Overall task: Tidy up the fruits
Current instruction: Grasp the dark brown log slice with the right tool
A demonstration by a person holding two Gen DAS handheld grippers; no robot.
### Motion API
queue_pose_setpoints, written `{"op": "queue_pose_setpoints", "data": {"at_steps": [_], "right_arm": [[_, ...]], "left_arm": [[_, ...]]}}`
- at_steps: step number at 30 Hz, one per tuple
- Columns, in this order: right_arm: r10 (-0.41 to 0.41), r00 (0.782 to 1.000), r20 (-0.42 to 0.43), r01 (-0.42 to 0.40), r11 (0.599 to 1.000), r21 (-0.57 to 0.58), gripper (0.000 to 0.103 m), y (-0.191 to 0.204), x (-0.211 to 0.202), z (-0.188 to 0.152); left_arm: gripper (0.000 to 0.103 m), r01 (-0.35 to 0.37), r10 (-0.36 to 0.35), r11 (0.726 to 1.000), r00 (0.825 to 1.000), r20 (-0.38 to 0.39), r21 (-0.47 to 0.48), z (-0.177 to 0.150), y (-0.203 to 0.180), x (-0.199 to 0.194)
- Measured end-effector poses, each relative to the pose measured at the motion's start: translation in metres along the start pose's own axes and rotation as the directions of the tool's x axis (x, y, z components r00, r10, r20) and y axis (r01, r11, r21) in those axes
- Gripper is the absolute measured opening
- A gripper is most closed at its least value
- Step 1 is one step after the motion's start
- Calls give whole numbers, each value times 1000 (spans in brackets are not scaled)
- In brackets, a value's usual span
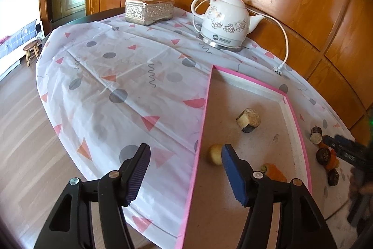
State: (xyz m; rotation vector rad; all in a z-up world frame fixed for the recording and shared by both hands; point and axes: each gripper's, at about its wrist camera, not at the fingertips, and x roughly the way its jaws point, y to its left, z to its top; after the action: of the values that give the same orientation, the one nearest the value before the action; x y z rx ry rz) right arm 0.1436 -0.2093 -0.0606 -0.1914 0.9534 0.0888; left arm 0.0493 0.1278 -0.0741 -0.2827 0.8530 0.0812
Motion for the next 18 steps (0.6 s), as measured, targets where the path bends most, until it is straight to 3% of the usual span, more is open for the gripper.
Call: {"op": "queue_pose_setpoints", "data": {"at_steps": [4,7,8,9,10,18], "right_arm": [[-53,998,-42,48,993,-110,67,7,25,13],[-58,994,-95,40,982,-187,66,12,43,18],[-56,990,-128,27,976,-215,50,14,50,17],[-63,988,-142,29,972,-232,42,15,52,16],[-65,988,-139,30,970,-240,42,16,53,14],[-38,993,-110,22,990,-138,42,11,43,1]], "left_arm": [[65,-10,10,1000,1000,-10,-26,1,7,3],[65,-14,13,999,1000,-27,-46,1,11,7],[65,-15,14,999,999,-29,-48,1,11,8],[65,-16,14,999,999,-31,-49,2,11,8],[65,-16,15,999,999,-32,-51,2,11,9],[65,-6,1,995,999,-47,-102,1,15,9]]}}
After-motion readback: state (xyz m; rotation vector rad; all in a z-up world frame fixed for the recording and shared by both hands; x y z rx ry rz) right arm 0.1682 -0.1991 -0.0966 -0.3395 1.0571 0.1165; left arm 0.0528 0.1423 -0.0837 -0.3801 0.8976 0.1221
